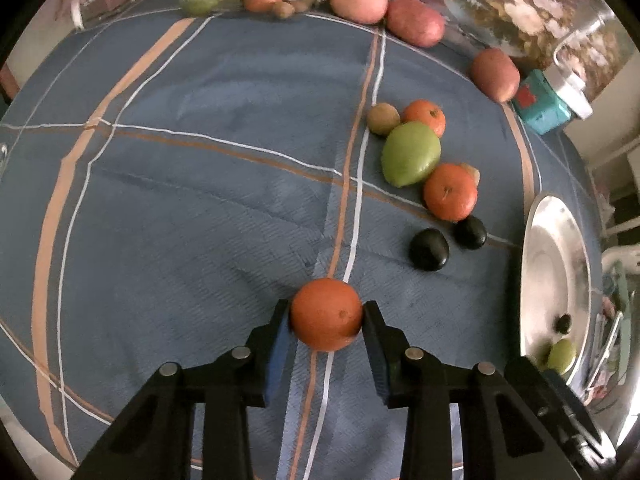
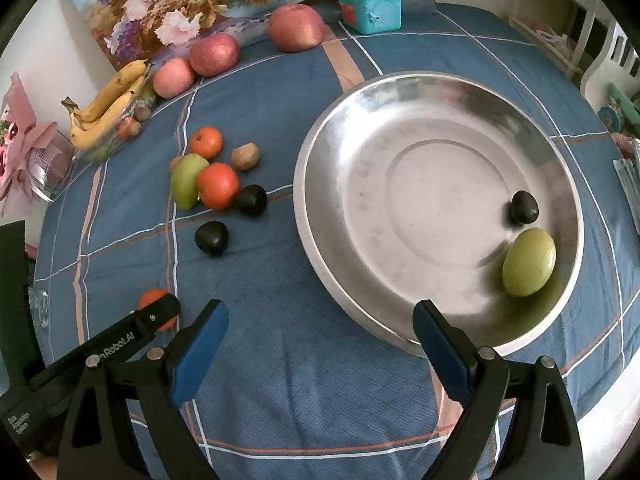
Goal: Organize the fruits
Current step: 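Grasp the orange with the left tool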
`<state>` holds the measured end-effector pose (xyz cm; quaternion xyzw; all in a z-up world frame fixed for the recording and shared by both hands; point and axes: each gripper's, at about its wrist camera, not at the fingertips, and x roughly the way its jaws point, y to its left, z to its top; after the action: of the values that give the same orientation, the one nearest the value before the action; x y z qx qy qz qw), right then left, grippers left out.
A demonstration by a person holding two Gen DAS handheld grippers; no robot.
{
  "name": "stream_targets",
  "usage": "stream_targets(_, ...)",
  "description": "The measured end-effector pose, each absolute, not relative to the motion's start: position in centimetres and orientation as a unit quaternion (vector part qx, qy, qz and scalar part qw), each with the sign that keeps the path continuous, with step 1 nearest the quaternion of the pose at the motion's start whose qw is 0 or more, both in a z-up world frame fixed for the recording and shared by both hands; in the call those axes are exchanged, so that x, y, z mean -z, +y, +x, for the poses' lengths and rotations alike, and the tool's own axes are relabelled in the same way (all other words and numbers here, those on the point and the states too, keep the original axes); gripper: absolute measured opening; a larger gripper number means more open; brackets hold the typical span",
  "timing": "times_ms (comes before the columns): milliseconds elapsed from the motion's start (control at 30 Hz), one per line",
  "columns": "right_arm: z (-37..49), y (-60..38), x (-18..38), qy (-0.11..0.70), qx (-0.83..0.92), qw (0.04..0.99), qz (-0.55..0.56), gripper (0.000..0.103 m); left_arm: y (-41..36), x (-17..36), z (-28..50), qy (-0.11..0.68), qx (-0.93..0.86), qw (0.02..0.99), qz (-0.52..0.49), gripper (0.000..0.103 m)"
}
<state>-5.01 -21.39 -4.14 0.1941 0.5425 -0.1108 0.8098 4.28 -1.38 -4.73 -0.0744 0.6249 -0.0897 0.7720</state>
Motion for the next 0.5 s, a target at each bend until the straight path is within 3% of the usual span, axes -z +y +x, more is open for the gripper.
stream_targets(500,-2.6,-18.3,4.4,0.546,0.075,0.822,0.141,0.094,2.9,2.0,6.6,0.57,0.046,0.812,-0.116,0.038)
